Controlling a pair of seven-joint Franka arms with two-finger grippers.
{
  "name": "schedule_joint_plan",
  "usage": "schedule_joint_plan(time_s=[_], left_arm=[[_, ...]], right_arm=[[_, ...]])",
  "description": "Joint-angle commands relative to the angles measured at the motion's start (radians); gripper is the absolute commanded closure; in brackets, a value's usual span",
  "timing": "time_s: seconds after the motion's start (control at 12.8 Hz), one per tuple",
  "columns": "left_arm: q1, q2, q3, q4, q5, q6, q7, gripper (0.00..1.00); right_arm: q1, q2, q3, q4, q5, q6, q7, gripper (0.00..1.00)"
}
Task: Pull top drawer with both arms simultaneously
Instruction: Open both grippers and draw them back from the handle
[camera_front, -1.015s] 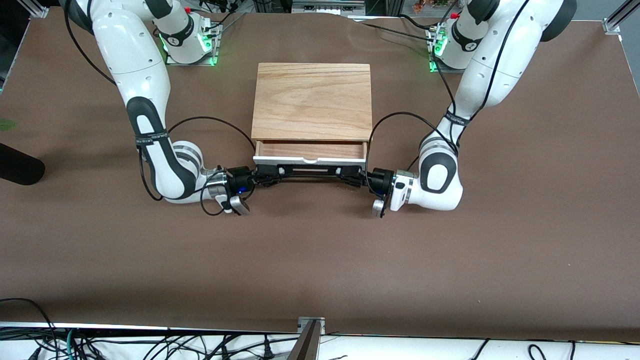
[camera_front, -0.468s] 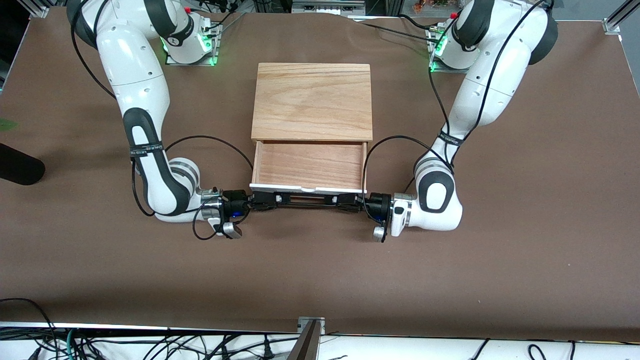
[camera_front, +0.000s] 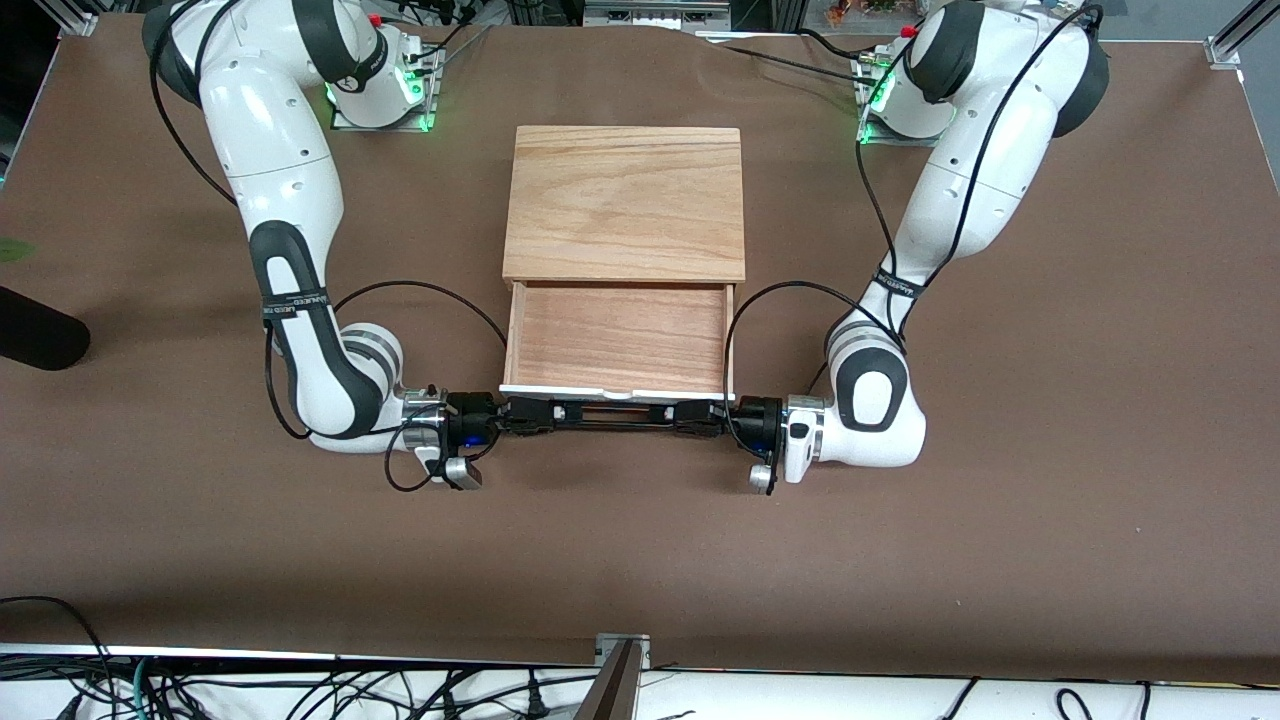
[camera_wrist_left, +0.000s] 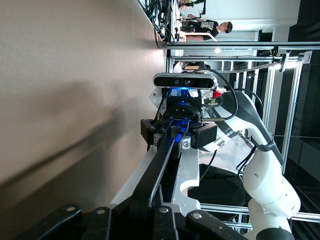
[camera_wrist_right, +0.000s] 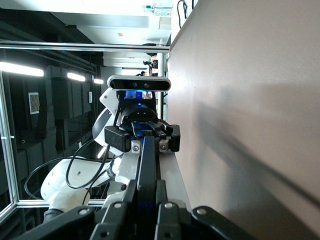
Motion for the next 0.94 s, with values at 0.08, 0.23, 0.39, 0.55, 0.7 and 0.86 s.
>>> schedule_joint_plan(time_s=[0.08,0.23,0.39,0.55,0.7,0.86], left_arm=[[-0.027,0.019,0.002,-0.006,-0.007,-0.007,0.035,0.00],[-0.028,0.019,0.008,-0.006,-0.006,-0.007,0.038,0.00],[-0.028,0.017,0.011,-0.006,0.037,-0.006,0.038,0.00],[-0.027,0.008,0.016,-0.004,0.051,-0.006,0.029,0.00],[-0.025,-0.004,0.024,0.000,0.062,-0.007,0.012,0.00],[-0.016,-0.032,0.025,0.006,0.129,-0.009,-0.064,0.00]], right_arm=[[-0.025,0.021,0.005,0.089,0.060,0.056,0.045,0.35],[-0.025,0.018,0.005,0.088,0.058,0.055,0.044,0.00],[-0.024,0.013,0.005,0.088,0.056,0.056,0.053,0.00],[-0.024,0.009,-0.012,0.091,0.055,0.058,0.058,0.00],[-0.010,-0.002,-0.071,0.097,0.047,0.061,0.059,0.00],[0.002,-0.007,-0.136,0.106,-0.017,0.061,0.062,0.00]])
